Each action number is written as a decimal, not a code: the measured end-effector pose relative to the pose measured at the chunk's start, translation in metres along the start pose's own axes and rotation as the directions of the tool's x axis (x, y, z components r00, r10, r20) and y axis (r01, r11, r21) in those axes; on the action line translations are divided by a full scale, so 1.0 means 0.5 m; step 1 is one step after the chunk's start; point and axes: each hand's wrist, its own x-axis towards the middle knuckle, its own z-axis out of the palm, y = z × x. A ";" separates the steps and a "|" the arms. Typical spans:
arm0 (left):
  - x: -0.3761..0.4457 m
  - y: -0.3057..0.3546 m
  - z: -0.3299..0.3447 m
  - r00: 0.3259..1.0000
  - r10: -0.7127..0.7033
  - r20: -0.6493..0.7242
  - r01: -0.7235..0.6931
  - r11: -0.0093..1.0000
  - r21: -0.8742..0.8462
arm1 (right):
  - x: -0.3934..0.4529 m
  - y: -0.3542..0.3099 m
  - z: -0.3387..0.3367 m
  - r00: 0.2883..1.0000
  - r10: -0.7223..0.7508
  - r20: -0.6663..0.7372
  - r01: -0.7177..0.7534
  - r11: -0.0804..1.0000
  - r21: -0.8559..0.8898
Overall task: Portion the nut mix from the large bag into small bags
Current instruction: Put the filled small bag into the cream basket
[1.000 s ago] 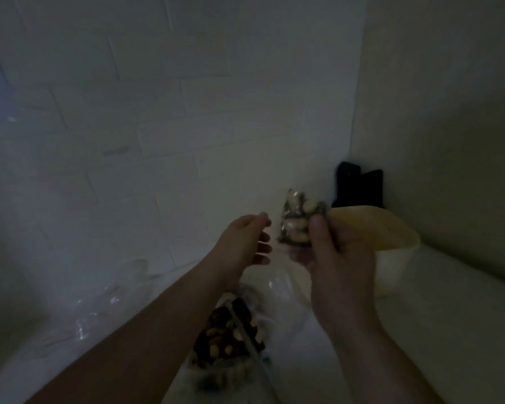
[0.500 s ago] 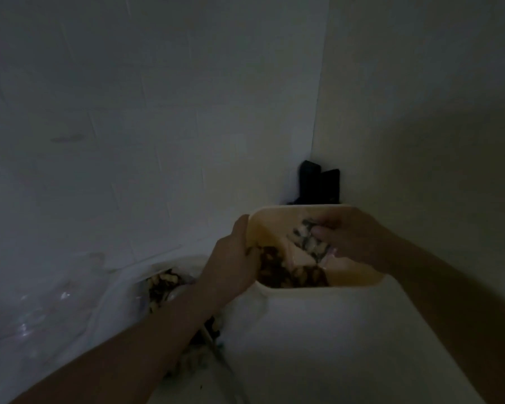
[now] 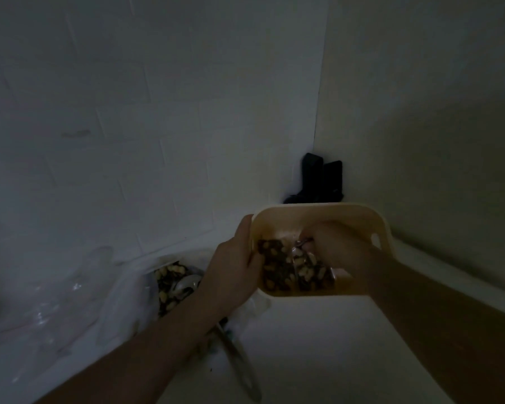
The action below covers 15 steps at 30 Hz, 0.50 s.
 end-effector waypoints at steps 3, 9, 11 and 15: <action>0.006 -0.010 0.002 1.000 -0.014 -0.007 0.014 1.000 0.019 | 0.003 -0.023 0.006 0.995 0.094 -0.015 -0.095 0.991 -0.092; 0.019 -0.015 0.005 1.000 -0.020 -0.019 0.020 0.999 0.045 | -0.054 -0.015 -0.003 0.962 0.003 -0.274 -0.102 0.931 -0.349; 0.023 -0.017 0.006 0.999 -0.028 -0.021 0.029 0.998 0.057 | -0.062 -0.007 -0.015 0.957 -0.042 -0.288 -0.083 0.909 -0.408; 0.024 -0.015 0.004 1.000 -0.027 -0.015 0.028 0.998 0.049 | -0.068 -0.015 -0.016 0.986 -0.155 -0.061 0.151 0.987 -0.058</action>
